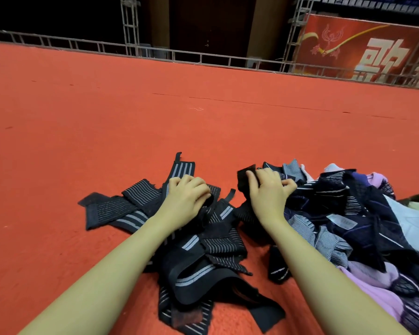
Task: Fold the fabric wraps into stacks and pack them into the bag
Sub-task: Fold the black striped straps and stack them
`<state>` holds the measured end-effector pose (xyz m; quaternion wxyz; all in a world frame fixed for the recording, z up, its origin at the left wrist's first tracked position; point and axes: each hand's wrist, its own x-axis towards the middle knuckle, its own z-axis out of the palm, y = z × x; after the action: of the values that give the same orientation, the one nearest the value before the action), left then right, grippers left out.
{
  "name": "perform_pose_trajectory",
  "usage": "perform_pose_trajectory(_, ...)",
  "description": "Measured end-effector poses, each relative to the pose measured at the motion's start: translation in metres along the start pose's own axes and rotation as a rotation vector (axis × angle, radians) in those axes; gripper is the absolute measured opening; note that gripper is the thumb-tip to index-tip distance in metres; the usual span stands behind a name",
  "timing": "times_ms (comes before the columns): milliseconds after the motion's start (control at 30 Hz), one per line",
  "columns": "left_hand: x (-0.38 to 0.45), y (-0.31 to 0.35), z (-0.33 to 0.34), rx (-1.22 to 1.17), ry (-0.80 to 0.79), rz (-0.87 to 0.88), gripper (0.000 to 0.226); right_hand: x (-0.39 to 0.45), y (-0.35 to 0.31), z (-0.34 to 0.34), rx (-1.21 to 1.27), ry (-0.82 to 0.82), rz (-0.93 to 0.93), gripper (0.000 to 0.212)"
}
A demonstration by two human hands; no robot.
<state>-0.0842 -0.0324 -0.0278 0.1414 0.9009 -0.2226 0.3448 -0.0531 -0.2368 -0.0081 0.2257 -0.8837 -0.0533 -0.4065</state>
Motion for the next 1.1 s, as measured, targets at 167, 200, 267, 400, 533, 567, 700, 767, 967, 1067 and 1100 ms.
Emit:
perform_pose_trajectory(167, 0.003, 0.011, -0.014, -0.082, -0.102, -0.168, 0.058, 0.002, 0.003, -0.014, 0.02, 0.051, -0.181, 0.026)
perform_pose_trajectory(200, 0.009, 0.018, -0.017, -0.099, -0.083, -0.162, 0.054, 0.0, 0.003, -0.016, 0.017, 0.059, -0.226, 0.026)
perform_pose_trajectory(267, 0.024, 0.033, -0.02, -0.131, -0.05, -0.11, 0.044, -0.004, 0.002, -0.02, 0.031, 0.079, -0.277, 0.025)
perform_pose_trajectory(400, 0.045, 0.053, -0.014, -0.151, -0.003, -0.015, 0.031, -0.006, 0.004, -0.032, 0.108, 0.083, -0.304, 0.024)
perform_pose_trajectory(533, 0.052, 0.06, -0.01, -0.133, 0.1, -0.005, 0.009, -0.005, 0.01, -0.044, 0.159, 0.038, -0.304, 0.025)
perform_pose_trajectory(567, 0.053, 0.061, -0.009, -0.128, 0.117, -0.002, 0.007, -0.005, 0.011, -0.047, 0.178, 0.034, -0.3, 0.026)
perform_pose_trajectory(700, 0.055, 0.062, -0.016, -0.131, 0.161, 0.04, 0.023, -0.001, 0.014, -0.06, 0.217, 0.103, -0.25, 0.025)
perform_pose_trajectory(767, 0.054, 0.062, -0.02, -0.095, 0.189, 0.087, 0.025, 0.002, 0.013, -0.064, 0.255, 0.096, -0.245, 0.026)
perform_pose_trajectory(967, 0.052, 0.06, -0.025, -0.116, 0.202, 0.115, 0.022, -0.011, 0.001, -0.059, 0.331, -0.063, -0.337, 0.025)
perform_pose_trajectory(1067, 0.052, 0.058, -0.024, -0.167, 0.174, 0.122, 0.014, -0.013, -0.003, -0.058, 0.399, -0.034, -0.352, 0.017)
perform_pose_trajectory(1100, 0.051, 0.058, -0.024, -0.188, 0.167, 0.121, 0.012, -0.013, -0.005, -0.059, 0.411, -0.022, -0.356, 0.016)
